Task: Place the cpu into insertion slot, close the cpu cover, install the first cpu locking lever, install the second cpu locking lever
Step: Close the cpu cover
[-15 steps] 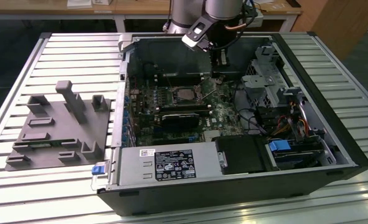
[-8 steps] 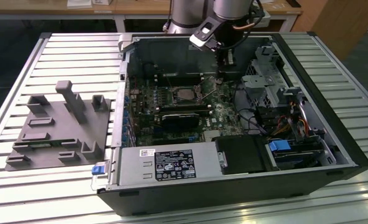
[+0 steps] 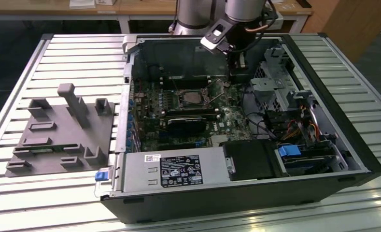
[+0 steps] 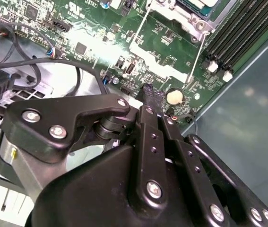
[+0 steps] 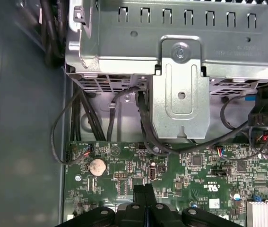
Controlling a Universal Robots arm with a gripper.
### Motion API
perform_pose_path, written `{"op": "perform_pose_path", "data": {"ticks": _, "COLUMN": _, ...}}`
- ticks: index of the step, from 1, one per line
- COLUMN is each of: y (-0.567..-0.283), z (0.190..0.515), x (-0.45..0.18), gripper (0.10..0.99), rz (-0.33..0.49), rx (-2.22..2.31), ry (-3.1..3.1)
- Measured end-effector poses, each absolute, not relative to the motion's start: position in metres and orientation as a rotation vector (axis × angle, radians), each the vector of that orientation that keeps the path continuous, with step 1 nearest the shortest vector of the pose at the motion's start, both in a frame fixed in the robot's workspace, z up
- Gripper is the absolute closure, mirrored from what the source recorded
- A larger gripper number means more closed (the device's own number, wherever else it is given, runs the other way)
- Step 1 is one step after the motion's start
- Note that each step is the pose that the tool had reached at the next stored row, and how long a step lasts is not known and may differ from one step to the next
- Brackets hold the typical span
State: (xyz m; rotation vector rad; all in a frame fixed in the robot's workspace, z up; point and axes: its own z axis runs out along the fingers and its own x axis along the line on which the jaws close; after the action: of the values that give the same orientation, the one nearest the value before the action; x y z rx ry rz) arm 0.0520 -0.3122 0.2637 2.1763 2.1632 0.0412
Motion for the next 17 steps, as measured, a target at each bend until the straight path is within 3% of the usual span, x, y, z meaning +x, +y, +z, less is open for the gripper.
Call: {"op": "perform_pose_path", "data": {"ticks": 17, "y": -0.312, "z": 0.244, "x": 0.052, "gripper": 0.984, "rz": 0.039, "rx": 2.177, "ry": 2.164}}
